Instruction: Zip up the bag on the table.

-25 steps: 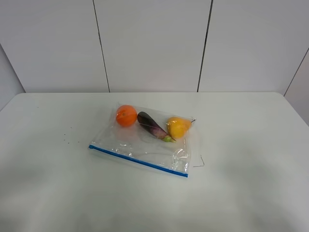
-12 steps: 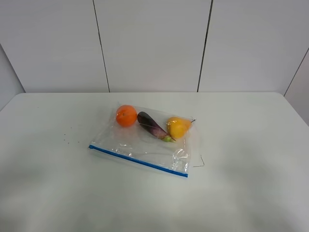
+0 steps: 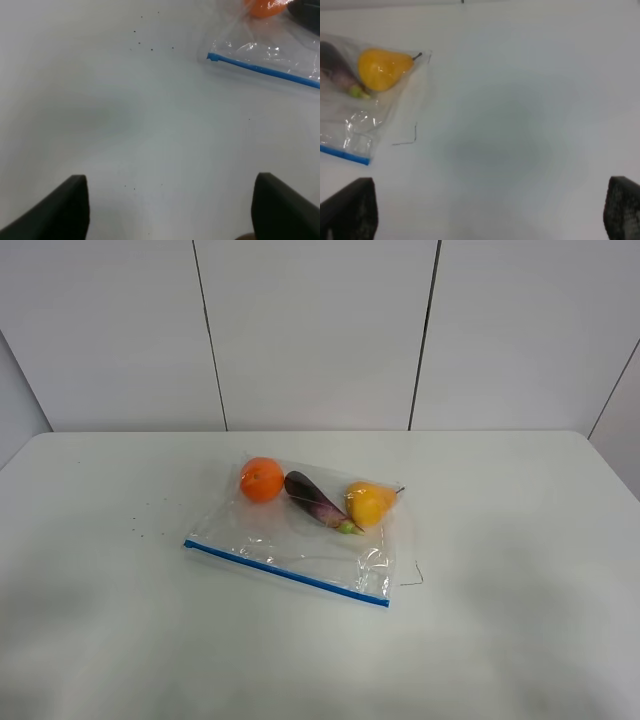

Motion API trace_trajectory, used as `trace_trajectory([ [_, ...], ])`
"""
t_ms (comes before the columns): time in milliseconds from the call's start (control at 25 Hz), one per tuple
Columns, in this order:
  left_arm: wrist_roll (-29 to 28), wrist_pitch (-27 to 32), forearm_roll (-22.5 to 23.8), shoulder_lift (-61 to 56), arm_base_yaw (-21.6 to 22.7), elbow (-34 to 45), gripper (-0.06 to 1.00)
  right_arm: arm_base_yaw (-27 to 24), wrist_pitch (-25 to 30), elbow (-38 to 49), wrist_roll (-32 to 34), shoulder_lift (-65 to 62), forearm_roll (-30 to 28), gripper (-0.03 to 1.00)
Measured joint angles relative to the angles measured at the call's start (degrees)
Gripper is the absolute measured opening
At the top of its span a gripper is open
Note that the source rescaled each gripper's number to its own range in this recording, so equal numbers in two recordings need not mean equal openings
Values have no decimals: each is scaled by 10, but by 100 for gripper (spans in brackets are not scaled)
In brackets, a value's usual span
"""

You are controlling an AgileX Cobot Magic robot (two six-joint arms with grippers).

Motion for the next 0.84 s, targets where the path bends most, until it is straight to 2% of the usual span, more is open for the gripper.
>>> trace_trajectory([
  [840,0,0,0,0,0,0,90,0,0,0,4,0,-2,100],
])
